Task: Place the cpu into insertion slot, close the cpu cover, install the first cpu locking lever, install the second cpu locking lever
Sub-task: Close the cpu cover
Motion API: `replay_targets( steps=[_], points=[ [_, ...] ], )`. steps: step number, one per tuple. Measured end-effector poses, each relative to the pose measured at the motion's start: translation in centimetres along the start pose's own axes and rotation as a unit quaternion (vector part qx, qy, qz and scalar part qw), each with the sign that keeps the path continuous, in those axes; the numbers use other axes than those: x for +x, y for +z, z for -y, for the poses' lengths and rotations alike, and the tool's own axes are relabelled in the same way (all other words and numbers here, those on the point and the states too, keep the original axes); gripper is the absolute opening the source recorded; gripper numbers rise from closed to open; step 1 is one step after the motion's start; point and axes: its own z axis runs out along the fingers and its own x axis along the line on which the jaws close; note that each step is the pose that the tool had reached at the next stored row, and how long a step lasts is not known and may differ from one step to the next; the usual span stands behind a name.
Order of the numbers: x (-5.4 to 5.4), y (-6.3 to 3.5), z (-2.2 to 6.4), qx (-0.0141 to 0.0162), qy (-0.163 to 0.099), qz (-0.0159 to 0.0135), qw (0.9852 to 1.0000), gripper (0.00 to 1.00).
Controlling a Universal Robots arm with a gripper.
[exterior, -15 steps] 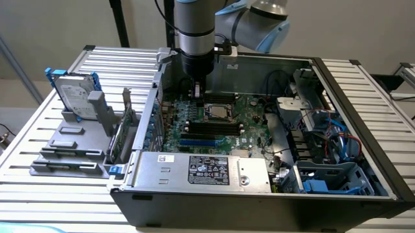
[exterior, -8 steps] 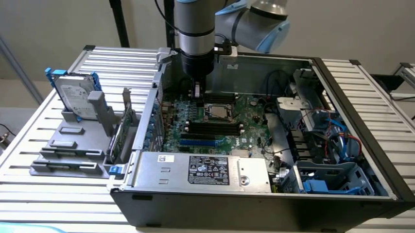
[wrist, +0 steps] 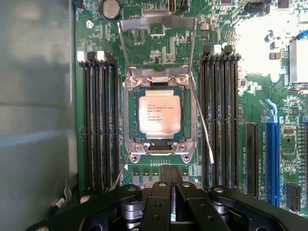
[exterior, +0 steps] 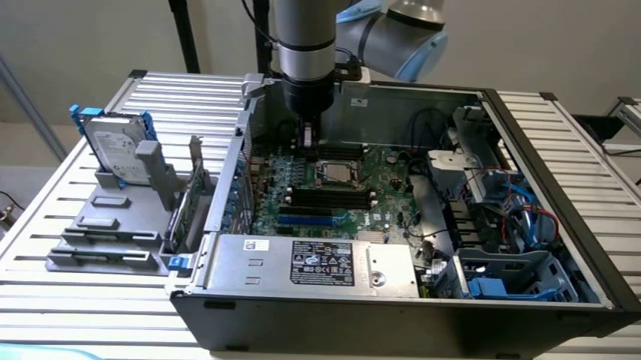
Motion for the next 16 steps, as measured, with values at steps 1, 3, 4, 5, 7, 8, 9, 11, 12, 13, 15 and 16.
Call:
replay_targets(
  steps=[1,3,4,5,7,8,9,11,12,13,15,16],
  points=[
    [0.0,-0.21,-0.38,0.0003,0.0,-0.0001,1.0,0.11],
    [0.1,-0.61,-1.31,0.0013,0.0,0.0001,1.0,0.11],
    [0.1,-0.78,-1.77,0.0019,0.0,0.0001,1.0,0.11],
    [0.1,-0.94,-2.24,0.0024,0.0,0.0,1.0,0.11],
    [0.2,-1.24,-3.17,0.0036,0.0,0.0,1.0,0.11],
    [0.2,-1.37,-3.63,0.0041,0.0,0.0,1.0,0.11],
    [0.3,-1.5,-4.09,0.0045,0.0,0.0,1.0,0.11],
    [0.3,-1.7,-5.01,0.0052,0.0,-0.0002,1.0,0.11],
    [0.4,-1.74,-5.5,0.0053,0.0,-0.0005,1.0,0.11],
    [0.4,-1.76,-5.92,0.0055,0.0,-0.0008,1.0,0.11],
    [0.5,-1.76,-6.73,0.0057,0.0,-0.0013,1.0,0.11],
    [0.6,-1.75,-7.14,0.0058,0.0,-0.0016,1.0,0.11]
  ],
)
